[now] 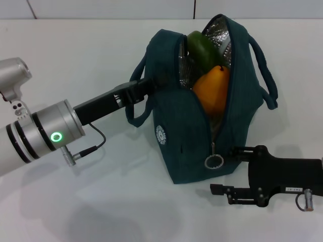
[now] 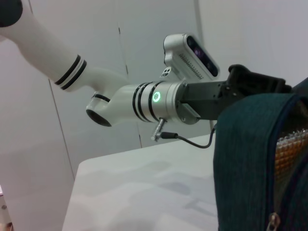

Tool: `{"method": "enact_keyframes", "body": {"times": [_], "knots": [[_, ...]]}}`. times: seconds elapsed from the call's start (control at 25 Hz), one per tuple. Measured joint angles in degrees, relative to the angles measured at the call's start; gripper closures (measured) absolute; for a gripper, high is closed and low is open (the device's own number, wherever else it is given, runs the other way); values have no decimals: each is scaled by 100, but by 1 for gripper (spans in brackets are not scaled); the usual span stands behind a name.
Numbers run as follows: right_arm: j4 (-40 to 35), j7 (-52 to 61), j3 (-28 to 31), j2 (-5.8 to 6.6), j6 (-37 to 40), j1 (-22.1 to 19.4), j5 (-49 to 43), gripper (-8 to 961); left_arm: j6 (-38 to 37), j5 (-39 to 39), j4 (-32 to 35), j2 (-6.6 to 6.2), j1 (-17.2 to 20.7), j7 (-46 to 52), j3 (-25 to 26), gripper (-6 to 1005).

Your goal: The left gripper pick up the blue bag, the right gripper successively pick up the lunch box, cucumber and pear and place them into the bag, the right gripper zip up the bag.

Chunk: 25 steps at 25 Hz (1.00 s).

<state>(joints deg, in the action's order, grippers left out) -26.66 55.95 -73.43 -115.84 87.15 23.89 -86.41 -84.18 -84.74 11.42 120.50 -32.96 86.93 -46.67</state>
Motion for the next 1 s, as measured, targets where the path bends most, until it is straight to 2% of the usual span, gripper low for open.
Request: {"method": "enact_keyframes", "body": {"times": [0.16,0.28,1.0], "knots": [[2,-48,-154,0,-61,30,107,256,6,7,0,0,0,-1,0,909],[6,-90,-171,0,-96,44,127,454,7,8,0,0,0,-1,0,908],[83,-138,-333,0,-348,55,521,563,1,11,0,-1,-9,-1,1,899]]}}
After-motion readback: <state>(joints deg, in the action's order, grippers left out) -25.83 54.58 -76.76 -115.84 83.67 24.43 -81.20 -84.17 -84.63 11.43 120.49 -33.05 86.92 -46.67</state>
